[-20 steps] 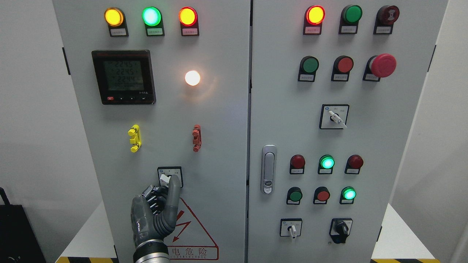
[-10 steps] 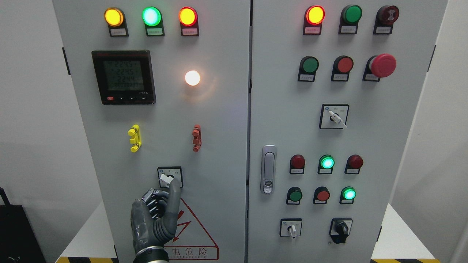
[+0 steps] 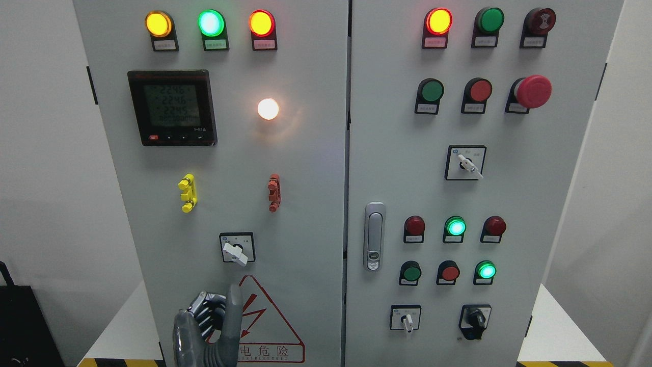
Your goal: Turn on light switch 1
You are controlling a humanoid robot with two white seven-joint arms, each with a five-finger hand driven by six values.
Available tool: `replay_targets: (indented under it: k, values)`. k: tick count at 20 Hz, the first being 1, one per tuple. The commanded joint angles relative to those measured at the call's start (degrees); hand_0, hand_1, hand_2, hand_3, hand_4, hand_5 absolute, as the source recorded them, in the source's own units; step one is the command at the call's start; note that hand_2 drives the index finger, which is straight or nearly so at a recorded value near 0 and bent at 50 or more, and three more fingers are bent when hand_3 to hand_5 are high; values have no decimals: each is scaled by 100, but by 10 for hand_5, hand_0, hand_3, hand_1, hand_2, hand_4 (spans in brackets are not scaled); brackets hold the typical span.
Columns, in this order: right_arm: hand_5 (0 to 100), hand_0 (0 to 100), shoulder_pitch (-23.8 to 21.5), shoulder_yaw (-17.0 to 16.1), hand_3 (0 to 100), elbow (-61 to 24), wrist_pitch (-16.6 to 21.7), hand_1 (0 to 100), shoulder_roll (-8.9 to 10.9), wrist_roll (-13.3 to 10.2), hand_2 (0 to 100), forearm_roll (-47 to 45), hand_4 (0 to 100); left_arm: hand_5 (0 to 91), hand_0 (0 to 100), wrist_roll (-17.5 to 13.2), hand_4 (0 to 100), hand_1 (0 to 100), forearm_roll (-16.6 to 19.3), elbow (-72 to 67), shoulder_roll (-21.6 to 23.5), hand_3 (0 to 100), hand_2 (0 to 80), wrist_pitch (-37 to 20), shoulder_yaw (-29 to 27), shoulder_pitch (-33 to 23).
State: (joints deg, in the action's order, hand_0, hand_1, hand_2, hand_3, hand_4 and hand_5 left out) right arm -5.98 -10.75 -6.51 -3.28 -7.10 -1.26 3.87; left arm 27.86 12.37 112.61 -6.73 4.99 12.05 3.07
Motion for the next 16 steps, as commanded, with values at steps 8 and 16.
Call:
replay_targets:
  k: [8,16]
  values:
    - [0,0,0,3,0,0,2,0,-2,3,0,0,0,533,126,-1317,809,225,-506,-2213,620,739,350,-2835,-1538,-2196]
    - [0,0,0,3,0,0,2,0,-2,3,0,0,0,347,344,-2538,586,0,-683,-5991,612,482,48,-3092,-2084,-2205]
